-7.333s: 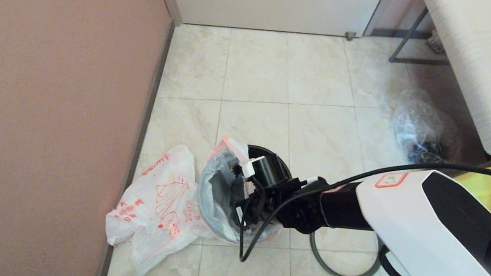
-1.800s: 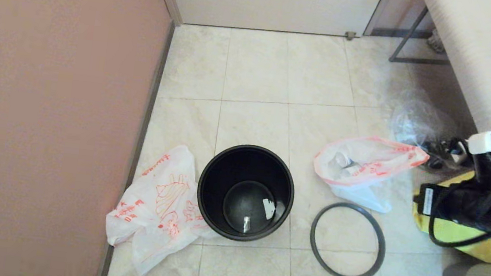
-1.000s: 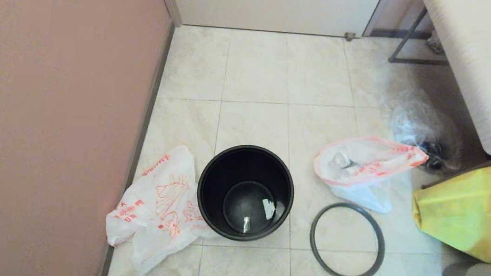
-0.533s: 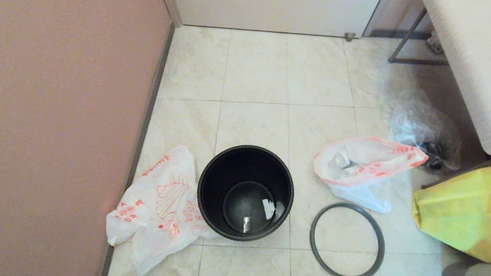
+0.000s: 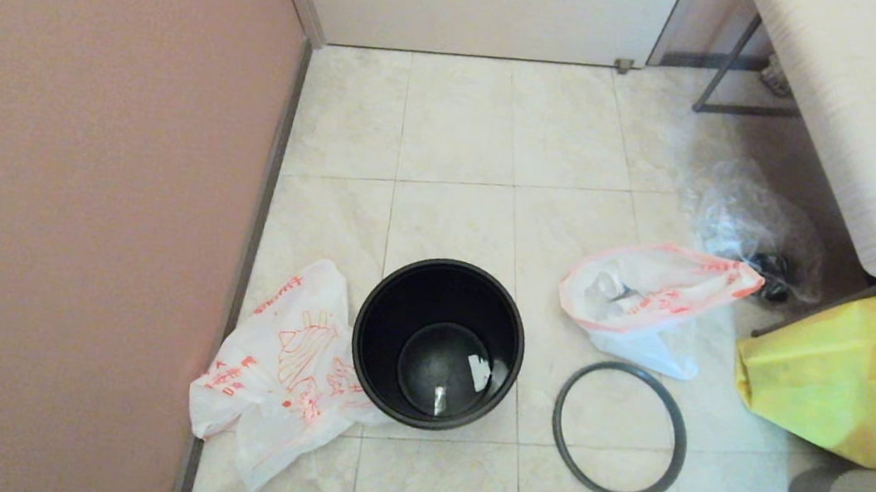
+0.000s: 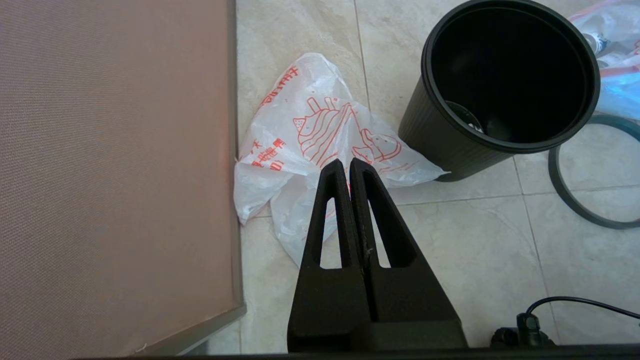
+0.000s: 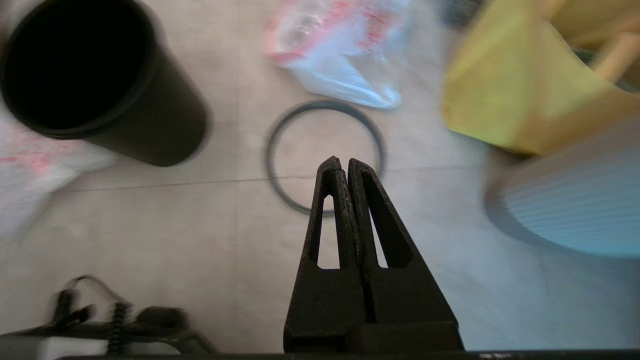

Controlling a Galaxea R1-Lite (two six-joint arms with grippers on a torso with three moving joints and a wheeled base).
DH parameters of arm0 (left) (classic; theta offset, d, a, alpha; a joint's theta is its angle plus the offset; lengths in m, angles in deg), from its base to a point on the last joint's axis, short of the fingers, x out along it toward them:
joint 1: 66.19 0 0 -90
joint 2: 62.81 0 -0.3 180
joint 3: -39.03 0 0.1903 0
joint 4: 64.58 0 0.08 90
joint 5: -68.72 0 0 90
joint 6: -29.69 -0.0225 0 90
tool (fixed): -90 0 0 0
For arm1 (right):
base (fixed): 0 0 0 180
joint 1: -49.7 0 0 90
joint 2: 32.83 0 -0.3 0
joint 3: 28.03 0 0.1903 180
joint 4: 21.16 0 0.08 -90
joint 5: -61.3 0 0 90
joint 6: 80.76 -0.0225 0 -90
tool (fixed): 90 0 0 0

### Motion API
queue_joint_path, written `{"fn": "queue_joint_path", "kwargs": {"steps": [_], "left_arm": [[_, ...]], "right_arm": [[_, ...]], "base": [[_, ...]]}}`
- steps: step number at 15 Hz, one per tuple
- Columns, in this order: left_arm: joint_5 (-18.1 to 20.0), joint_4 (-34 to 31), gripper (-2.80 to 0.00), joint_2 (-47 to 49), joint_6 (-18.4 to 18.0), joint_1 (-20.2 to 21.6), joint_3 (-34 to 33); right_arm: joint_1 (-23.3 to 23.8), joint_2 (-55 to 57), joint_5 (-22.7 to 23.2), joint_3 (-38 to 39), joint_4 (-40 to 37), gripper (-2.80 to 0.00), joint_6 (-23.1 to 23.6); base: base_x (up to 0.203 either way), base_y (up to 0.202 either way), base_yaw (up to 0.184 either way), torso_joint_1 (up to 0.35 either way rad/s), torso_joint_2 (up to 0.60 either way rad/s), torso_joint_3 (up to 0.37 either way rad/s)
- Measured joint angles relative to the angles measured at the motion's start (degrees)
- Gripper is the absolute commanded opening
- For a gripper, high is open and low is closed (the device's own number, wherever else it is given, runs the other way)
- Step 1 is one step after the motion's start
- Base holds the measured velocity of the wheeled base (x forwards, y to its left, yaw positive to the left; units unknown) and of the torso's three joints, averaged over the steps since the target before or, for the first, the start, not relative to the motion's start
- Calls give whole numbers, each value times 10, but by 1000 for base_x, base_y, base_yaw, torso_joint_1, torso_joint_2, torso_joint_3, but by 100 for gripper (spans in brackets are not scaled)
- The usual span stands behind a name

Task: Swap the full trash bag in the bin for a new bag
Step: Pick up a new trash bag

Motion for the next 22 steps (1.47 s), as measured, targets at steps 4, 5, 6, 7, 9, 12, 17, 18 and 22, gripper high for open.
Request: {"fn": "queue_joint_path", "kwargs": {"steps": [4, 5, 6, 7, 9, 12, 17, 18, 22], "left_arm": [[0, 0, -280, 0, 0, 0, 0], [0, 0, -280, 0, 0, 0, 0], [0, 0, -280, 0, 0, 0, 0], [0, 0, -280, 0, 0, 0, 0], [0, 0, -280, 0, 0, 0, 0], [0, 0, -280, 0, -1, 0, 0], [0, 0, -280, 0, 0, 0, 0], [0, 0, -280, 0, 0, 0, 0], [-1, -3, -280, 0, 0, 0, 0]], "right_arm": [[0, -2, -14, 25, 34, -280, 7], [0, -3, -14, 26, 34, -280, 5], [0, -3, -14, 26, 34, -280, 5], [0, -3, -14, 27, 34, -280, 5], [0, -3, -14, 28, 34, -280, 4], [0, -3, -14, 28, 34, -280, 4], [0, -2, -14, 28, 34, -280, 4], [0, -2, -14, 28, 34, -280, 4], [0, -2, -14, 28, 34, -280, 4]], "base": [[0, 0, 0, 0, 0, 0], [0, 0, 0, 0, 0, 0], [0, 0, 0, 0, 0, 0], [0, 0, 0, 0, 0, 0], [0, 0, 0, 0, 0, 0], [0, 0, 0, 0, 0, 0], [0, 0, 0, 0, 0, 0], [0, 0, 0, 0, 0, 0], [0, 0, 0, 0, 0, 0]]}}
